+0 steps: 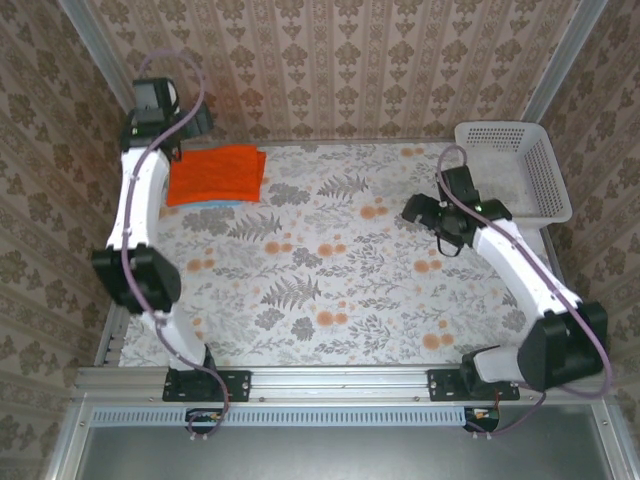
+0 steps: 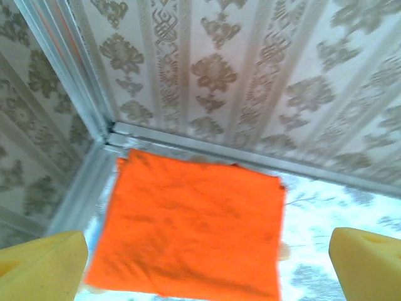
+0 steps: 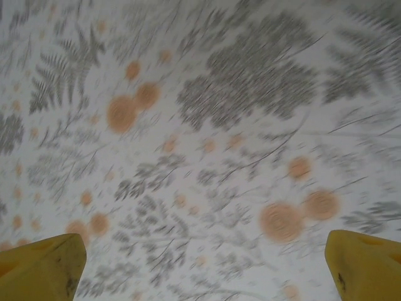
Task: Fold and stack the t-shirts
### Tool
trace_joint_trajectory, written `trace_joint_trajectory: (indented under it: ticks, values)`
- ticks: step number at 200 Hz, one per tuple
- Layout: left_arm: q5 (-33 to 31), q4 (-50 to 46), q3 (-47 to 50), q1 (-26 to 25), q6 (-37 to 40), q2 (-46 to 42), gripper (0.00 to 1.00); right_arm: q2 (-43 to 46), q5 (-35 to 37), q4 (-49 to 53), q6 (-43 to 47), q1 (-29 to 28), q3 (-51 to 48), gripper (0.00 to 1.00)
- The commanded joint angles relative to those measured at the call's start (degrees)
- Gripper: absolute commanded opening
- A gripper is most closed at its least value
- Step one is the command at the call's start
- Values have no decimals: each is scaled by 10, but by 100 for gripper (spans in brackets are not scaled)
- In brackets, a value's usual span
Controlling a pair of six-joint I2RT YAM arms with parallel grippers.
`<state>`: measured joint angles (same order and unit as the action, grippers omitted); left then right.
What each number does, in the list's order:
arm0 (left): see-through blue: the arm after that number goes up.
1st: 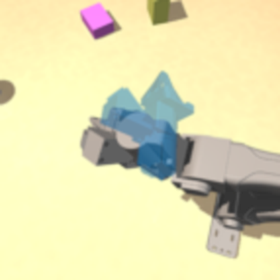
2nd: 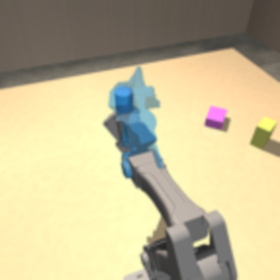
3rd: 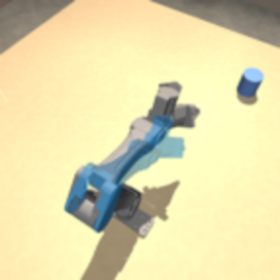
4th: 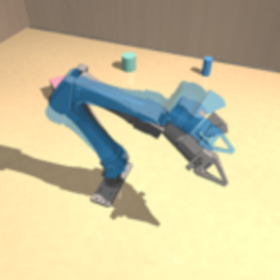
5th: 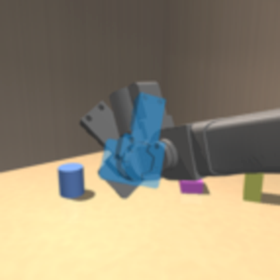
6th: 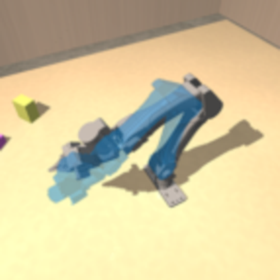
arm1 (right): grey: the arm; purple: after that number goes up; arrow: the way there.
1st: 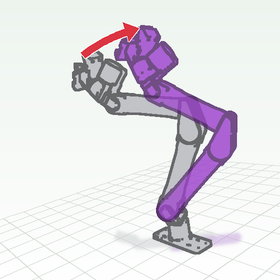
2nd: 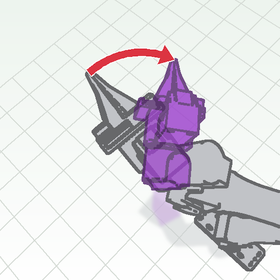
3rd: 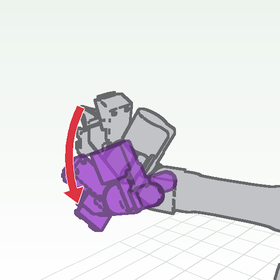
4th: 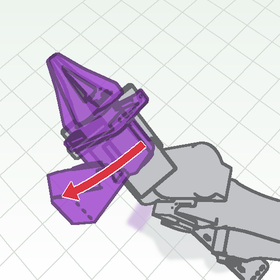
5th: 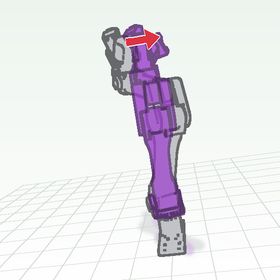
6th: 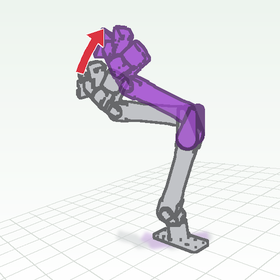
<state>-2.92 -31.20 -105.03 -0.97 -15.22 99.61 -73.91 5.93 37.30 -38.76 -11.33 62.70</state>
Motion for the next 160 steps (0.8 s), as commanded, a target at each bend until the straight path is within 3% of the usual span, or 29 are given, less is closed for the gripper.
trace_joint_trajectory:
  ticks: [1, 37, 56, 84, 115, 149, 160]
  values:
    - [33, 140, 179, -16, -107, -64, 100, 61, 170, -60, 28, 4, -64, 100]
    - [-82, 260, 468, -37, -50, -228, 100, 132, 297, -157, 98, 6, -177, 99]
    - [-128, 324, 602, -34, -37, -311, 100, 163, 292, -233, 176, 6, -234, 100]
    - [-139, 400, 743, -14, -7, -383, 100, 212, 256, -384, 290, 7, -338, 100]
    - [-147, 420, 789, -9, 48, -368, 100, 207, 201, -494, 365, 8, -414, 100]
    - [-127, 503, 807, -7, 86, -297, 100, 115, 128, -576, 399, 16, -431, 100]
    - [-112, 537, 801, -8, 85, -273, 100, 89, 115, -559, 402, 19, -409, 100]
